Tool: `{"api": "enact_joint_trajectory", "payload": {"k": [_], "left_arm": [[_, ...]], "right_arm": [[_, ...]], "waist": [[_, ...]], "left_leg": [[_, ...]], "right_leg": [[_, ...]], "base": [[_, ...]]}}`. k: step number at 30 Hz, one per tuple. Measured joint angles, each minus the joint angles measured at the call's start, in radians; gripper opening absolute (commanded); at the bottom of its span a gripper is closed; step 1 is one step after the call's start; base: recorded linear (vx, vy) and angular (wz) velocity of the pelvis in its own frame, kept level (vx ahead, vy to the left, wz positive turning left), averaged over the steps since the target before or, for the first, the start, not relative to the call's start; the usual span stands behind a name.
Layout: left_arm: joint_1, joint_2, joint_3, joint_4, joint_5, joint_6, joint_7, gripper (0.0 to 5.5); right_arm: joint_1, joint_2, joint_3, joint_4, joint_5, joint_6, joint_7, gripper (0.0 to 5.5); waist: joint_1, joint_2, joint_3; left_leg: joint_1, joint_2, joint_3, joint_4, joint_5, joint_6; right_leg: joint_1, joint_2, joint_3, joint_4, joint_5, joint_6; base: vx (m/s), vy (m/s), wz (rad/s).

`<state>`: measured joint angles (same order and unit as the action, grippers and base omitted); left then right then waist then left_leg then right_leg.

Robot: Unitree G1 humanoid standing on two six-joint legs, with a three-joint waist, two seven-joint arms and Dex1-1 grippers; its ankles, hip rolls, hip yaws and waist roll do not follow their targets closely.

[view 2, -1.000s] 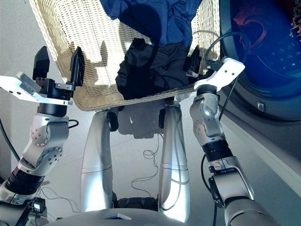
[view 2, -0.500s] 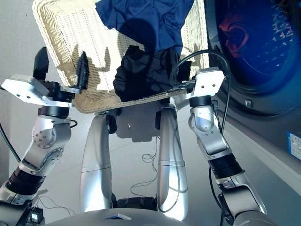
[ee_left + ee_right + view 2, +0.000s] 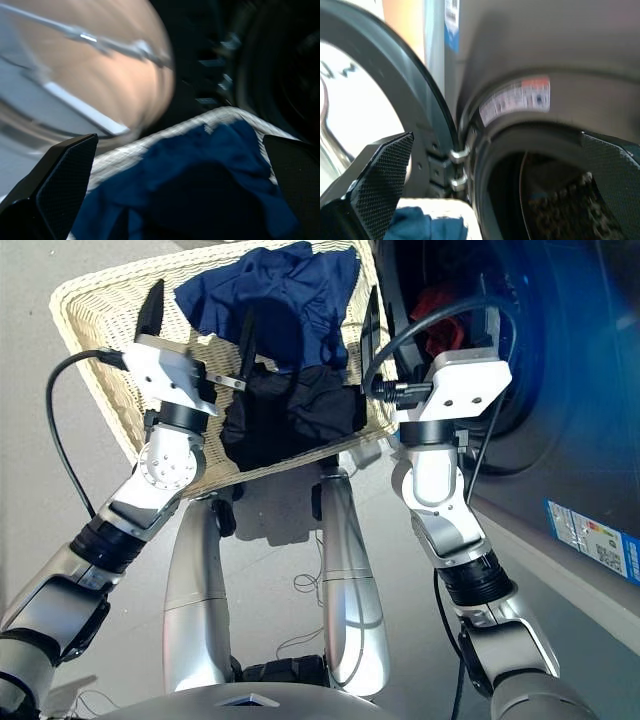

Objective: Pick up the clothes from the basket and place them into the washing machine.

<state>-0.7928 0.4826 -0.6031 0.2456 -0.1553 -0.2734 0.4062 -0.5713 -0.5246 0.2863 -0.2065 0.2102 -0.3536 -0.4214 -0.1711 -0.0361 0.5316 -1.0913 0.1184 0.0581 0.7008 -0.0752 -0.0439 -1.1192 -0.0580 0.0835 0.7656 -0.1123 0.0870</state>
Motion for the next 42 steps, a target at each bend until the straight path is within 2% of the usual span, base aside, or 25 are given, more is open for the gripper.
{"api": "enact_joint_trajectory", "payload": {"k": [2,7,9,12,15,17,21,25,32,37,42], "left_arm": [[-0.043,-0.022,-0.047,0.041,0.02,0.005,-0.013,5.5],[-0.164,-0.089,-0.153,0.205,0.055,0.066,-0.072,5.5],[-0.184,-0.087,-0.18,0.236,0.084,0.078,-0.095,5.5],[-0.202,-0.085,-0.221,0.313,0.114,0.108,-0.133,5.5],[-0.204,-0.065,-0.24,0.339,0.129,0.133,-0.166,5.5],[-0.217,-0.043,-0.277,0.34,0.144,0.151,-0.201,5.5],[-0.242,-0.048,-0.304,0.381,0.172,0.175,-0.249,5.5],[-0.267,-0.064,-0.306,0.435,0.197,0.212,-0.271,5.5],[-0.301,-0.121,-0.294,0.494,0.217,0.252,-0.281,5.5],[-0.324,-0.169,-0.268,0.548,0.239,0.258,-0.276,5.5],[-0.34,-0.227,-0.241,0.597,0.302,0.261,-0.242,5.5]], "right_arm": [[-0.046,0.003,0.037,-0.013,0.003,0.001,0.021,5.5],[-0.181,0.01,0.152,-0.021,0.041,0.011,0.089,5.5],[-0.216,0.022,0.171,-0.022,0.054,0.022,0.104,5.5],[-0.244,0.032,0.193,-0.021,0.066,0.042,0.116,5.5],[-0.251,0.042,0.199,-0.016,0.073,0.05,0.126,5.5],[-0.256,0.043,0.205,-0.01,0.074,0.067,0.13,5.5],[-0.262,0.046,0.223,0.008,0.074,0.088,0.149,5.5],[-0.269,0.048,0.224,0.009,0.074,0.094,0.157,5.5],[-0.273,0.047,0.219,0.009,0.073,0.129,0.163,5.5],[-0.273,0.047,0.204,0.009,0.072,0.13,0.163,5.5],[-0.273,0.042,0.176,0.009,0.072,0.13,0.162,5.5]], "waist": [[0.001,-0.004,0.0],[-0.008,-0.006,0.0],[-0.019,-0.006,0.0],[-0.02,-0.009,0.001],[-0.017,-0.01,0.001],[-0.016,-0.01,0.001],[-0.017,-0.011,0.001],[-0.017,-0.011,0.001],[-0.014,-0.011,0.001],[-0.012,-0.011,0.001],[0.006,-0.01,0.001]], "left_leg": [[-0.002,0.004,-0.001,-0.002,0.003,-0.009],[-0.009,0.009,-0.002,0.0,0.0,-0.007],[-0.019,0.008,-0.002,0.01,-0.001,-0.009],[-0.039,0.01,-0.005,0.047,-0.011,-0.018],[-0.064,0.011,-0.006,0.084,-0.023,-0.016],[-0.084,0.012,-0.008,0.111,-0.033,-0.015],[-0.126,0.017,-0.013,0.147,-0.042,-0.015],[-0.164,0.018,-0.015,0.167,-0.042,-0.016],[-0.184,0.019,-0.006,0.169,-0.043,-0.017],[-0.198,0.019,-0.005,0.172,-0.044,-0.019],[-0.205,0.021,-0.004,0.172,-0.045,-0.02]], "right_leg": [[-0.004,0.006,0.0,0.001,0.011,-0.003],[-0.013,0.014,0.0,0.004,0.007,-0.004],[-0.023,0.014,0.0,0.011,0.008,-0.004],[-0.044,0.017,0.0,0.046,-0.001,-0.012],[-0.068,0.023,0.001,0.083,-0.013,-0.012],[-0.088,0.028,0.002,0.11,-0.021,-0.011],[-0.127,0.031,0.006,0.141,-0.028,-0.008],[-0.169,0.031,0.006,0.163,-0.027,-0.01],[-0.197,0.032,0.014,0.17,-0.027,-0.01],[-0.214,0.033,0.015,0.175,-0.027,-0.01],[-0.222,0.033,0.017,0.177,-0.027,-0.011]], "base": [[0.047,-0.004,-0.043],[0.0,0.0,0.0],[0.0,0.0,0.0],[0.0,0.0,0.0],[0.0,0.0,0.0],[0.0,0.0,0.0],[0.0,0.0,0.0],[0.0,0.0,0.0],[0.0,0.0,0.0],[0.0,0.0,0.0],[0.0,0.0,0.0]]}}
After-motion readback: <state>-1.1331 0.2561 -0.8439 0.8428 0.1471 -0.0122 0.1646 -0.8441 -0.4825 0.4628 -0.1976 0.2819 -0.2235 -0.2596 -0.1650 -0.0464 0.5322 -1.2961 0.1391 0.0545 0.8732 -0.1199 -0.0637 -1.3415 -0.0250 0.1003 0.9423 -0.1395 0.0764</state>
